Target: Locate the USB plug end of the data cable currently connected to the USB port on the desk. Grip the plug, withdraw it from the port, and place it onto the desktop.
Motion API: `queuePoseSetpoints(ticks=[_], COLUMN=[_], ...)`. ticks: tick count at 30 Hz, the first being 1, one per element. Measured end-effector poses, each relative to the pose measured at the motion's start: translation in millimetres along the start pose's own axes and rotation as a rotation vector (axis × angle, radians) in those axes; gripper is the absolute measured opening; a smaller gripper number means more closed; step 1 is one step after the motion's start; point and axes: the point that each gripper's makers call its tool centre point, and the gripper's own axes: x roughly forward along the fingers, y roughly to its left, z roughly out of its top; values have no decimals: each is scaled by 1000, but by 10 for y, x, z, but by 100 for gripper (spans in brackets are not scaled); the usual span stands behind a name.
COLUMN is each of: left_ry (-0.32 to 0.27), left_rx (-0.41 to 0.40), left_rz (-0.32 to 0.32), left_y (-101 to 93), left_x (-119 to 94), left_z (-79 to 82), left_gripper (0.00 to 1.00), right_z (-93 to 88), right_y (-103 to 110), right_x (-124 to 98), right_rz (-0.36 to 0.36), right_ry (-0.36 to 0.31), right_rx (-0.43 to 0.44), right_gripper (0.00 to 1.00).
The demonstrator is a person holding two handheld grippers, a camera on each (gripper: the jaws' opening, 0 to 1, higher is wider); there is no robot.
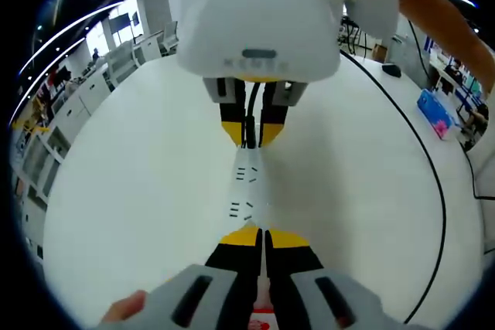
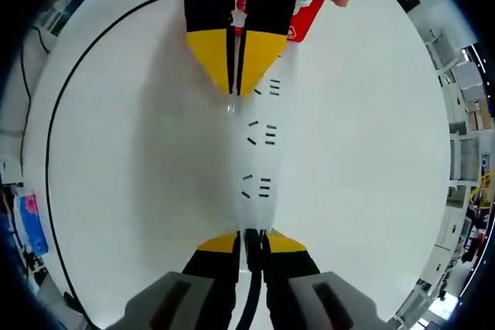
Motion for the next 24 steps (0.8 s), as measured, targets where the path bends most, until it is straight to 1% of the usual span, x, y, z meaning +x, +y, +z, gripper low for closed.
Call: queuePoseSetpoints(ticks=[7,15,24], left_ry=[0,0,0], left_rx=[0,-1,-1], left_rz=[0,0,0], left_y=[-4,-7,-11], left_x=[-1,-2,1], left_z=[1,1,3], left_gripper=[3,3,3], right_z=[2,6,7], right_y=[-18,-9,-11], right_x=[-5,-3,-4], right_rz=[-8,-1,5], right_ry=[0,-5,-7], right_rx=[12,19,66], right_gripper=[13,12,11])
